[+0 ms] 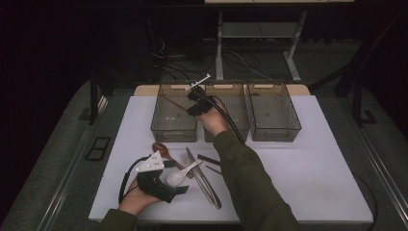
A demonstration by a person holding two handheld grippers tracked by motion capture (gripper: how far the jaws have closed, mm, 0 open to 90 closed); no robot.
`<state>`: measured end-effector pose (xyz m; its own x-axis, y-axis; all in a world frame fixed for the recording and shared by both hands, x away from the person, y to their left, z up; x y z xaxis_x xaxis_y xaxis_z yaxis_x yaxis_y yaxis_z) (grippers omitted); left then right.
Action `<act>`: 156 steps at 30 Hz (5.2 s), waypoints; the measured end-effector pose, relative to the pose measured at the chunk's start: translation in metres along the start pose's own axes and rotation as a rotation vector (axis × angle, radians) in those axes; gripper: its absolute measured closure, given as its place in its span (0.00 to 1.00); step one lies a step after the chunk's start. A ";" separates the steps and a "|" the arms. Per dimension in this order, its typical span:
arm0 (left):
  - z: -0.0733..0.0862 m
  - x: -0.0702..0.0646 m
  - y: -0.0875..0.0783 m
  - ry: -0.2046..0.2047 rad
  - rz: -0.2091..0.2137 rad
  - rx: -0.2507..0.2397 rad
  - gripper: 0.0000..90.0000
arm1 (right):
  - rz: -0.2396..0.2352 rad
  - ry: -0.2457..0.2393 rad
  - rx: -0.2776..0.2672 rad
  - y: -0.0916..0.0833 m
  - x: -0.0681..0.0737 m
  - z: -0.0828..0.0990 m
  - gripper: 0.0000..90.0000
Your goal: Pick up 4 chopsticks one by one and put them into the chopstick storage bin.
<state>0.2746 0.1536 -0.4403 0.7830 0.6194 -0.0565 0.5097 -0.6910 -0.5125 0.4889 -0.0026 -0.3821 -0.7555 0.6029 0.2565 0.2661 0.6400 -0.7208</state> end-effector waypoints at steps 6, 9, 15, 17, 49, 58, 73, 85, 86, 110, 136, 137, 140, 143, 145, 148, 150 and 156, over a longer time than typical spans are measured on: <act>0.000 0.000 0.000 0.003 0.001 -0.002 0.00 | -0.003 -0.011 -0.018 0.003 0.002 -0.002 0.86; 0.000 0.000 0.000 0.004 0.001 -0.001 0.00 | -0.010 -0.022 -0.025 -0.001 0.003 -0.003 0.83; 0.000 0.000 0.001 0.001 0.002 0.005 0.00 | -0.058 -0.028 -0.055 -0.013 0.006 -0.001 0.71; 0.000 0.000 0.001 0.002 0.003 0.005 0.00 | -0.075 -0.027 -0.060 -0.018 0.007 0.003 0.62; 0.003 -0.001 0.003 0.006 -0.009 0.012 0.00 | -0.207 -0.174 -0.099 -0.110 0.011 0.115 0.38; 0.003 -0.001 0.004 0.013 -0.009 0.015 0.00 | -0.215 -0.175 -0.111 -0.127 0.012 0.154 0.38; 0.003 -0.001 0.003 0.019 -0.010 0.023 0.00 | -0.223 -0.145 -0.140 -0.157 0.013 0.221 0.40; 0.003 -0.001 0.003 0.020 -0.009 0.029 0.00 | -0.240 -0.119 -0.144 -0.169 0.013 0.261 0.41; 0.003 -0.002 0.003 0.017 -0.008 0.026 0.00 | -0.251 -0.118 -0.139 -0.169 0.014 0.264 0.42; 0.003 -0.002 0.002 0.025 -0.011 0.034 0.00 | -0.218 -0.153 0.027 -0.144 0.024 0.283 0.82; 0.003 -0.002 0.003 0.027 -0.012 0.033 0.00 | -0.194 -0.175 0.088 -0.138 0.027 0.282 0.94; 0.003 -0.002 0.003 0.028 -0.013 0.034 0.00 | -0.200 -0.172 0.089 -0.138 0.027 0.282 0.94; 0.003 -0.002 0.003 0.026 -0.014 0.034 0.00 | -0.208 -0.172 0.073 -0.141 0.026 0.282 0.94; 0.003 -0.002 0.003 0.027 -0.014 0.036 0.00 | -0.213 -0.173 0.069 -0.143 0.025 0.281 0.94; 0.003 -0.002 0.003 0.028 -0.014 0.036 0.00 | -0.219 -0.169 0.069 -0.144 0.025 0.281 0.94; 0.003 -0.002 0.003 0.026 -0.013 0.036 0.00 | -0.223 -0.170 0.065 -0.145 0.025 0.280 0.94; 0.003 -0.002 0.003 0.027 -0.014 0.035 0.00 | -0.225 -0.168 0.061 -0.146 0.024 0.280 0.94; 0.003 -0.002 0.003 0.027 -0.014 0.033 0.00 | -0.242 -0.161 0.040 -0.151 0.023 0.278 0.94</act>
<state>0.2736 0.1512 -0.4445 0.7856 0.6182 -0.0267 0.5084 -0.6695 -0.5415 0.2648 -0.2176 -0.4458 -0.8802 0.3496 0.3209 0.0451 0.7348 -0.6768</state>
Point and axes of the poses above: each handheld gripper's, and its own axes: y roughly forward along the jaws, z roughly out of its underside, x roughly to its left, the point moved 2 cm from there along y, roughly forward along the jaws, and after that the axes turned 12 degrees about -z, right-handed, at the moved point
